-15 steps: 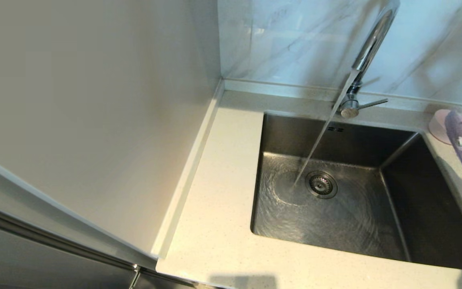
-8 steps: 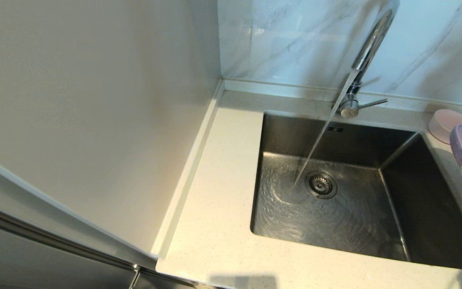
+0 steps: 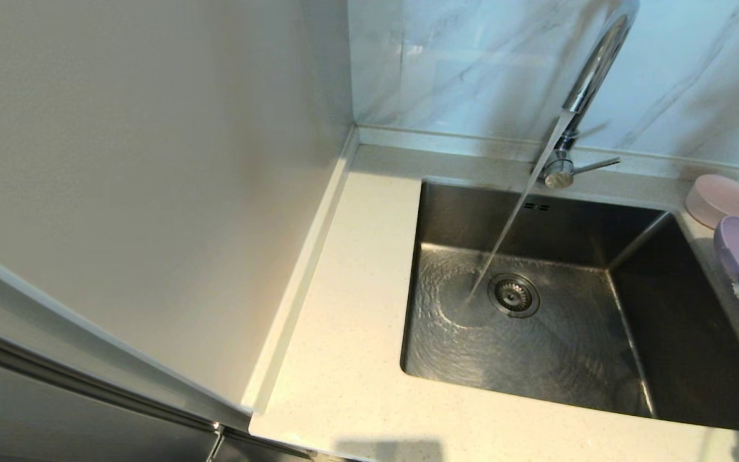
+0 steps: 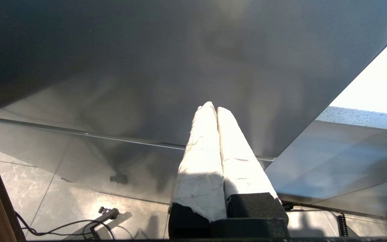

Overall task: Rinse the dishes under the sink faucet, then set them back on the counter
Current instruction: Place the plate on the table

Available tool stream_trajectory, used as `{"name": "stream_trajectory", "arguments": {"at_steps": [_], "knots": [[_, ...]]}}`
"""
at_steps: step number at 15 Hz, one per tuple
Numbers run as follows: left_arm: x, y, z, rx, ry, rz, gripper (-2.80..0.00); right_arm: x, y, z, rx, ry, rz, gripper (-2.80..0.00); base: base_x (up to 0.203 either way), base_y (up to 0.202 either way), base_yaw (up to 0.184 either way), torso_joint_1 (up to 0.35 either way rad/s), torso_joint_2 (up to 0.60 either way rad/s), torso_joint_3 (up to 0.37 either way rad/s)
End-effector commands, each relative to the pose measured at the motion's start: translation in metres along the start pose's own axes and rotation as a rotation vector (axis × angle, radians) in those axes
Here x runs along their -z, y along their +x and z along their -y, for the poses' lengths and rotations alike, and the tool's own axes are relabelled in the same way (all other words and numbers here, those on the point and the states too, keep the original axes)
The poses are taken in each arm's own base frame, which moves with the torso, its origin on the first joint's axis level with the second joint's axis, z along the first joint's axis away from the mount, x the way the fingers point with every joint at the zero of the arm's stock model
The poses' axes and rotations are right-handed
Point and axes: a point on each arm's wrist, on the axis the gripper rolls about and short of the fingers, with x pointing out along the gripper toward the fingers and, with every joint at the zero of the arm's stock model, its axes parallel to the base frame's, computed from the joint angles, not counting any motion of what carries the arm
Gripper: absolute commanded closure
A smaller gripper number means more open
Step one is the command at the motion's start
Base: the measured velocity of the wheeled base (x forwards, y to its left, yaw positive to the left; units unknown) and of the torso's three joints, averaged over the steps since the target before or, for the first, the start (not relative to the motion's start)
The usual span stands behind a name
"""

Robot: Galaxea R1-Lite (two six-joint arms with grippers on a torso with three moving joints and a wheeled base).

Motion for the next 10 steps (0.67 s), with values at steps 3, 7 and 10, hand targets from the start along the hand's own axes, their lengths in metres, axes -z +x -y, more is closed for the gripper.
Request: {"name": "stream_trajectory", "arguments": {"at_steps": [3,7,10], "knots": [[0.0,0.0,0.0,0.0,0.0,0.0,0.0,0.008,0.025,0.011,0.044,-0.029,-0.033,0.0,0.0,0.0,0.0,0.0,0.0,0.0],[0.0,0.0,0.0,0.0,0.0,0.0,0.0,0.008,0.033,0.02,0.066,-0.031,-0.037,0.0,0.0,0.0,0.0,0.0,0.0,0.0],[0.0,0.0,0.0,0.001,0.0,0.0,0.0,0.011,0.032,0.023,0.072,-0.022,-0.045,-2.8,0.0,0.0,0.0,0.0,0.0,0.0]]}}
